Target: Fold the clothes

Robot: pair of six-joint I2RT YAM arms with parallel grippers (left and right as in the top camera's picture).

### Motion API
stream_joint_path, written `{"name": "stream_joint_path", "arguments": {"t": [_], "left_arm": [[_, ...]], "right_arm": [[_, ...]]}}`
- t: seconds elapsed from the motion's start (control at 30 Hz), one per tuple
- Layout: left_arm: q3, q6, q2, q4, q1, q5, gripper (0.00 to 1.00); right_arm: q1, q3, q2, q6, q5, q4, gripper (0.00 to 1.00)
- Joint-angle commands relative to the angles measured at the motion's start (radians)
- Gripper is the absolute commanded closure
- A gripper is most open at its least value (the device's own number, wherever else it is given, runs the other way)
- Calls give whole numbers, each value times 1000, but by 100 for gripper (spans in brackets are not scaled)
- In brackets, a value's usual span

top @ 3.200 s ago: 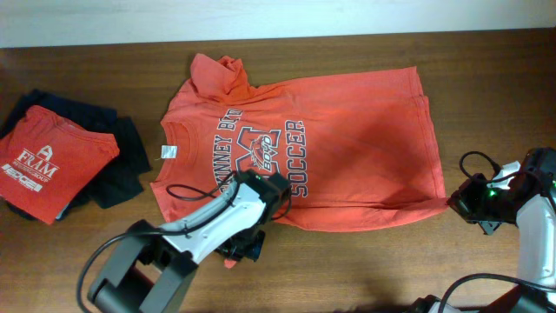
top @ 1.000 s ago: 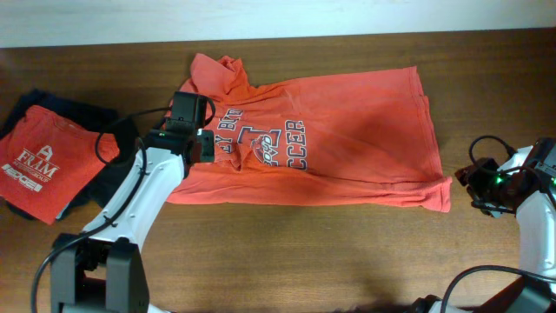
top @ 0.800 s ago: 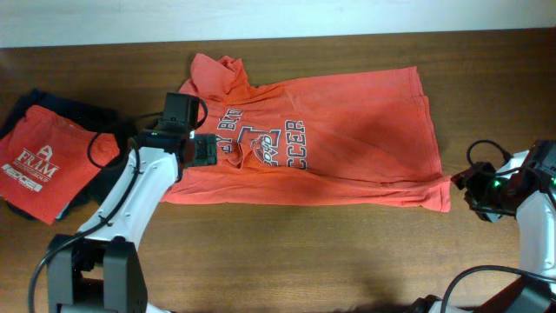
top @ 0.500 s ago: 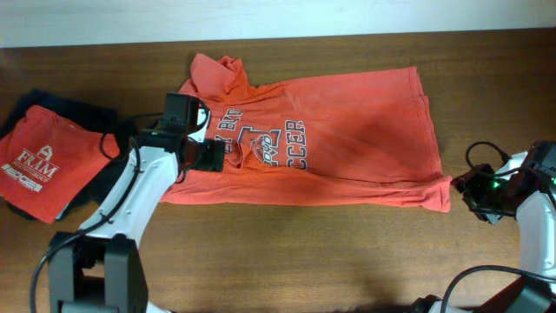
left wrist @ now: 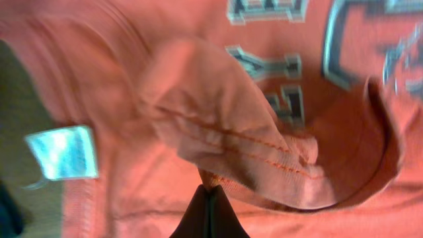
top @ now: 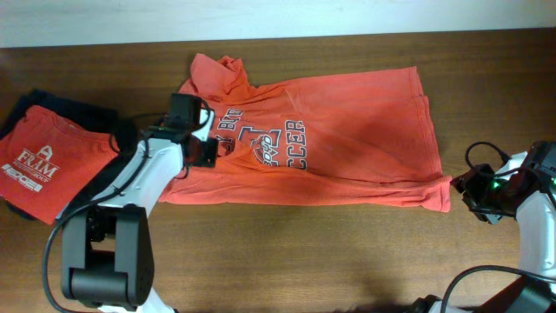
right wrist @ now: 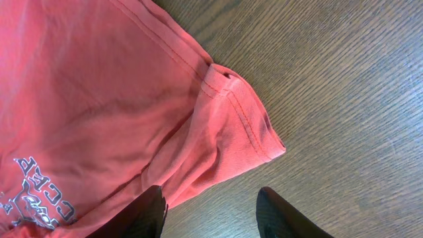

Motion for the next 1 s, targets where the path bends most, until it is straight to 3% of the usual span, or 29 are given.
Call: {"name": "stream_joint_path", "arguments": {"t": [0.0,0.17,0.2,0.23,0.3,0.37,0.7,0.8,0.97], "left_arm": [[55,-37,2,60,32,-21,99],[55,-37,3,151,35,-21,99],[55,-37,3,163,35,-21,94],[55,-37,3,167,35,-21,48],[55,-37,3,162,35,-21,29],[55,-37,3,135,35,-18,21],[55,-40,3,3,35,-8,24],[55,-40,6,5,35,-9,24],[55,-40,18,-7,35,1,23]], "right_arm": [[6,18,3,-11,-8,0,50],[6,18,3,-11,-8,3,50],[6,18,3,-11,-8,3,50],[6,18,3,-11,-8,3,50],[6,18,3,-17,-8,3,50],[6,18,3,-37,-9,2,47],[70,17,50,-85,-42,43,47],[144,17,140,-85,-6,111,32],[152,17,245,-208,34,179,30]]}}
